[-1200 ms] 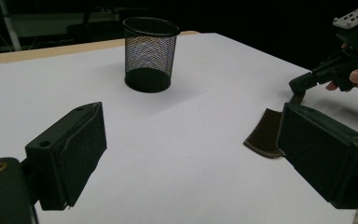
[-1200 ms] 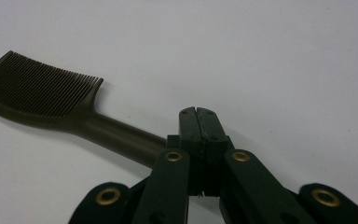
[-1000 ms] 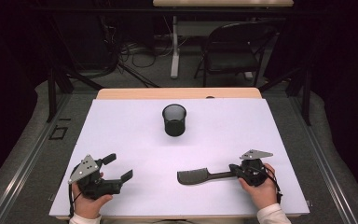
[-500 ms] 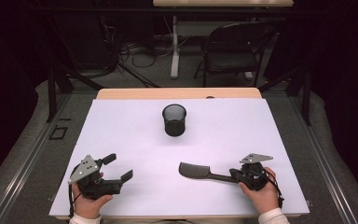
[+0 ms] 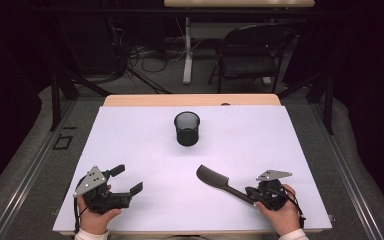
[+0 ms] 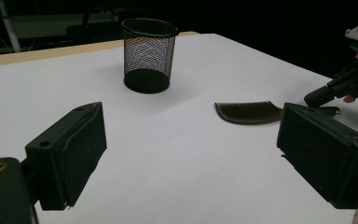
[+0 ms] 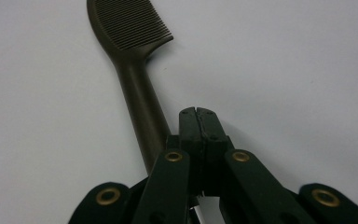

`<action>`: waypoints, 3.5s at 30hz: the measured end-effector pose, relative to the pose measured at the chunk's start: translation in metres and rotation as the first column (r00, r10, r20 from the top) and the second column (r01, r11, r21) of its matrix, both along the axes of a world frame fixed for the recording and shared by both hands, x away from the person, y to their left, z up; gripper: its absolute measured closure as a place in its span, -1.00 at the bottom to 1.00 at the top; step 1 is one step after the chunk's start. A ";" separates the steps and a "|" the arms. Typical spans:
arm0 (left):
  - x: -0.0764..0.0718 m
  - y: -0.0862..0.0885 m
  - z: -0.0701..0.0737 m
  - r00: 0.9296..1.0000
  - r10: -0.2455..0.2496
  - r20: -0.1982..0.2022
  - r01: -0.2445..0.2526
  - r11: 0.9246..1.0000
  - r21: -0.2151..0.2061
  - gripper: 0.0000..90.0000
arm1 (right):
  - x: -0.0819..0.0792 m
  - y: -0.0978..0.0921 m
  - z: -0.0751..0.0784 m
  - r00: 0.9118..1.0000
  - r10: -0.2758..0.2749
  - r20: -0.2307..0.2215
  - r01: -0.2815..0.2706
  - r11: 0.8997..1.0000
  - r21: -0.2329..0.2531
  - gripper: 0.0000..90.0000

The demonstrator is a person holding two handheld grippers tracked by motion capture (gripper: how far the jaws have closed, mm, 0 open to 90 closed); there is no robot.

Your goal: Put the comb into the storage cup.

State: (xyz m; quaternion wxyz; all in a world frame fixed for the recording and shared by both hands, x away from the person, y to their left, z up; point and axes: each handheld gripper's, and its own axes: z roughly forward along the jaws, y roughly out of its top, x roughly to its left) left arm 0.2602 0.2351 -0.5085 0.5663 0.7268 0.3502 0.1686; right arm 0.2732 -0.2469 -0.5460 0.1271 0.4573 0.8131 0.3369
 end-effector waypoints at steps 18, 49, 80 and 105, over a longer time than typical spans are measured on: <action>0.001 0.000 -0.001 1.000 -0.006 -0.001 0.006 1.000 0.005 -0.82 | 0.000 0.002 0.001 1.000 0.006 0.008 -0.006 1.000 0.007 0.96; 0.002 -0.001 -0.002 1.000 -0.008 -0.008 0.008 1.000 0.008 -0.81 | -0.001 0.001 0.026 0.992 -0.035 0.120 0.030 0.998 0.046 -0.13; 0.001 -0.002 -0.002 1.000 -0.003 -0.019 0.004 1.000 0.025 -0.68 | 0.019 0.023 0.035 0.999 0.044 -0.021 -0.045 0.997 -0.070 -0.67; 0.000 -0.003 -0.002 1.000 0.000 -0.019 0.000 1.000 0.027 -0.68 | 0.035 0.048 0.046 0.983 0.165 -0.078 -0.179 0.958 -0.225 -0.61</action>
